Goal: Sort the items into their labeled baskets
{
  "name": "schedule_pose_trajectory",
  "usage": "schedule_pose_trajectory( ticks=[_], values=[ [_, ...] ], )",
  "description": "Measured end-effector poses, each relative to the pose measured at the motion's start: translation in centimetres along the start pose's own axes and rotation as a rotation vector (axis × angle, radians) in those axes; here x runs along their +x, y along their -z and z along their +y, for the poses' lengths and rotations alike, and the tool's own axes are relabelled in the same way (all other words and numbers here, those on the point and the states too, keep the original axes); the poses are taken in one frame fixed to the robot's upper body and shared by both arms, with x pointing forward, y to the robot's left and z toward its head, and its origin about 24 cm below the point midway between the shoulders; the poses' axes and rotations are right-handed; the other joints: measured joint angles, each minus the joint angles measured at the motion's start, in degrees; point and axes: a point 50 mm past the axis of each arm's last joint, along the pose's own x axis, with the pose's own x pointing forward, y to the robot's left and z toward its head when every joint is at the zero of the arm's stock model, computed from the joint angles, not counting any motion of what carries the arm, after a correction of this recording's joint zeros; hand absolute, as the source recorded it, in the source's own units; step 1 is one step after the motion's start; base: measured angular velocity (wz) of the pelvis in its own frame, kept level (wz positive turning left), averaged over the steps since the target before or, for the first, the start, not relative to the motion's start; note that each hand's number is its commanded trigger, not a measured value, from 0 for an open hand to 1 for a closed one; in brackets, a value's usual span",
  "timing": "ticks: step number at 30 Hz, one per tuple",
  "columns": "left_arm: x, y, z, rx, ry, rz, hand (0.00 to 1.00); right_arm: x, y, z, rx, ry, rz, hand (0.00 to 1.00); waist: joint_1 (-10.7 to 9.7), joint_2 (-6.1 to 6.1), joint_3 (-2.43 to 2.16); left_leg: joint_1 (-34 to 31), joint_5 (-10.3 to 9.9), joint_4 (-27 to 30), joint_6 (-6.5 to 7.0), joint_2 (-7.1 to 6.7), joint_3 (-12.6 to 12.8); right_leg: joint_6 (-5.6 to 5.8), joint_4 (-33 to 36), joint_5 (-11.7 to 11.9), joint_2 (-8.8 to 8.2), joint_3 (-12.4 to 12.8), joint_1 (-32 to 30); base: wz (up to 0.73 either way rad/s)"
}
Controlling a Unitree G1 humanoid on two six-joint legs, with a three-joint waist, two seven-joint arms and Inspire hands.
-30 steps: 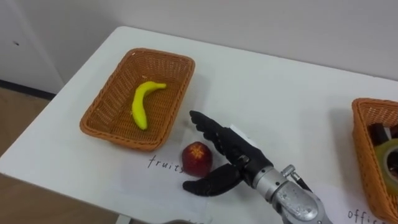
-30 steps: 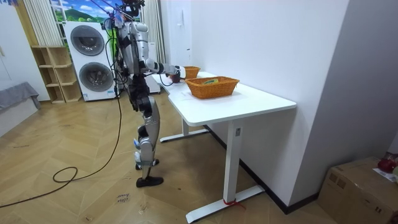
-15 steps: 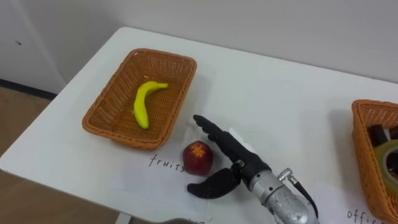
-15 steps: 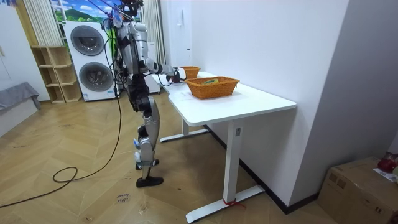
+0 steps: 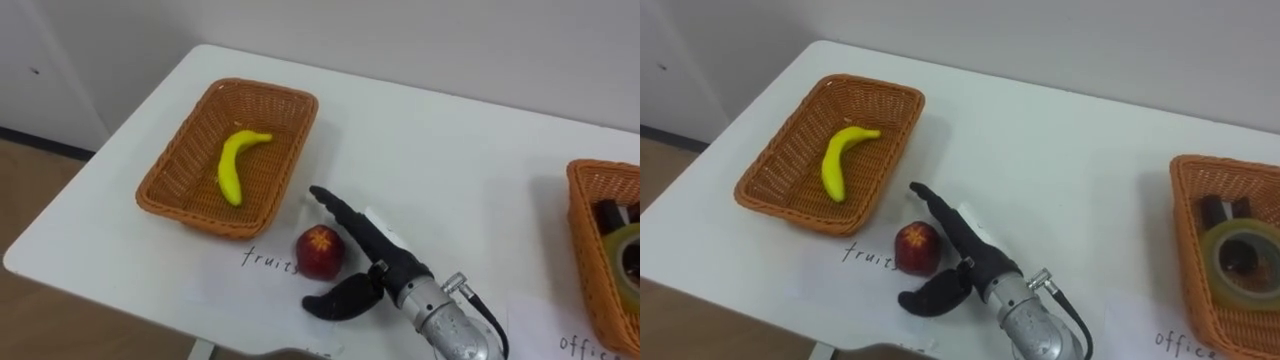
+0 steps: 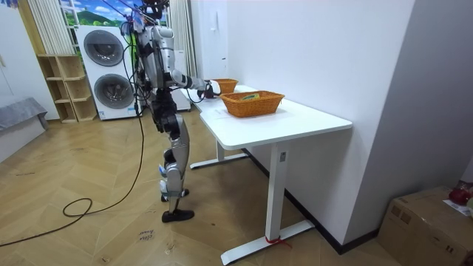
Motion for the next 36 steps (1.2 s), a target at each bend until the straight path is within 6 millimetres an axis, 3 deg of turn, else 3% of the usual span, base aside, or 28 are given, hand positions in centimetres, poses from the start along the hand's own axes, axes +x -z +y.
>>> schedule_pose_trajectory(
  ticks=[11, 36],
  values=[
    [0.0, -0.34, 0.11, -0.003, -0.006, -0.016, 0.0, 0.41, -0.25, -0.83, -0.074, 0.067, -0.012, 1.0, 0.01, 0.22, -0.14, 0.02, 0.0, -0.02, 0.0, -0.01, -0.01, 0.0, -0.09, 0.01, 0.02, 0.02, -0.12, 0.0],
    [-0.11, -0.14, 0.1, -0.005, -0.016, -0.015, 0.0, 0.54, -0.01, -0.51, -0.035, 0.079, 0.001, 1.0, -0.21, 0.0, -0.2, 0.01, -0.01, -0.04, 0.0, 0.01, -0.01, 0.0, -0.04, 0.01, 0.04, -0.06, 0.0, 0.0]
  ],
)
